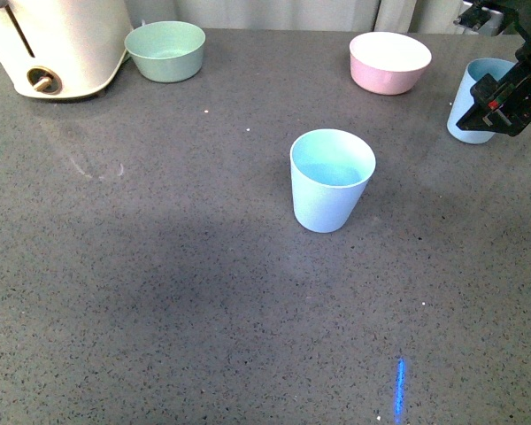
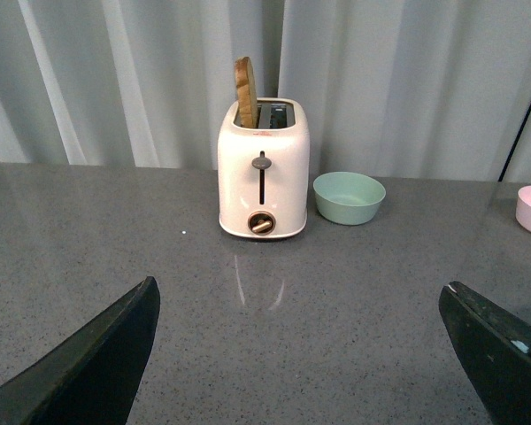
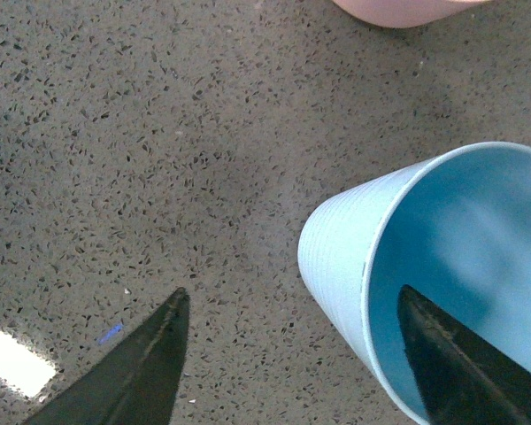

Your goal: Stack blue cups with both arms

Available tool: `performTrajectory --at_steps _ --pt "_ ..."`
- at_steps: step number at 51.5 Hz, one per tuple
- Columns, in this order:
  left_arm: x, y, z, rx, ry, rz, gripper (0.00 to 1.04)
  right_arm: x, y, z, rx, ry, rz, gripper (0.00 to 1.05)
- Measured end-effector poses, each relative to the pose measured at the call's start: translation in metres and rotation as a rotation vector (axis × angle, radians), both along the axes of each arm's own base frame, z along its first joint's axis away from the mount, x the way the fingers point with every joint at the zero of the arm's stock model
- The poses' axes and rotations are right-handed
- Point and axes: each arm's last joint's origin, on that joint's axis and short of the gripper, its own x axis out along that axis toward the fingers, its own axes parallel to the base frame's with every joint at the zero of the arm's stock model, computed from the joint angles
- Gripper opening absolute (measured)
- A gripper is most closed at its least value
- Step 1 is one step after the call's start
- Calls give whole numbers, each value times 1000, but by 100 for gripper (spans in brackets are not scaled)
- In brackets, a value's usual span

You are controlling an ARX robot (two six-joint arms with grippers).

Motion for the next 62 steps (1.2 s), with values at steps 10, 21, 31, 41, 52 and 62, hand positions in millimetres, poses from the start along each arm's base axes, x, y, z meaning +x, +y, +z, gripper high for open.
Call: performTrajectory --at_steps 10,21,31,41,52,62 --pt "0 0 0 0 0 0 96 1 0 1 -7 16 -7 31" --pt "0 0 0 0 0 0 96 2 -1 4 1 13 -10 4" --pt "0 0 0 0 0 0 96 0 -5 10 13 16 -10 2" --pt "0 0 0 0 0 0 96 -15 -9 30 18 6 18 2" --pt "0 0 0 0 0 0 96 -47 3 83 60 -76 104 2" --pt "0 0 0 0 0 0 96 -84 43 111 124 -103 248 2"
